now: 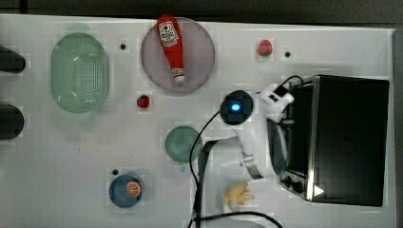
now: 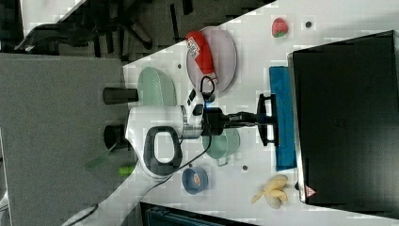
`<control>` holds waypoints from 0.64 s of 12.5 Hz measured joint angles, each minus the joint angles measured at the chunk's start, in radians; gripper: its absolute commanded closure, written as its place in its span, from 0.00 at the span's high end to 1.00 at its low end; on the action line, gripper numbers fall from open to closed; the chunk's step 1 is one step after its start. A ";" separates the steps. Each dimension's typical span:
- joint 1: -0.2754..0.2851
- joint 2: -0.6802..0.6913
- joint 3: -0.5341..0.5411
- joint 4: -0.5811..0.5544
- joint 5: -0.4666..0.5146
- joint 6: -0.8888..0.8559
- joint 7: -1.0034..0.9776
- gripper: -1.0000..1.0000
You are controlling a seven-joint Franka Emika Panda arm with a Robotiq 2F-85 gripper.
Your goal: Flap open oven.
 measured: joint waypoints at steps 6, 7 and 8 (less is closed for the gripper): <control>0.099 0.208 0.079 0.010 -0.091 0.015 0.294 0.17; 0.106 0.230 0.082 0.008 -0.093 0.016 0.309 0.17; 0.109 0.251 0.084 0.012 -0.105 0.016 0.318 0.17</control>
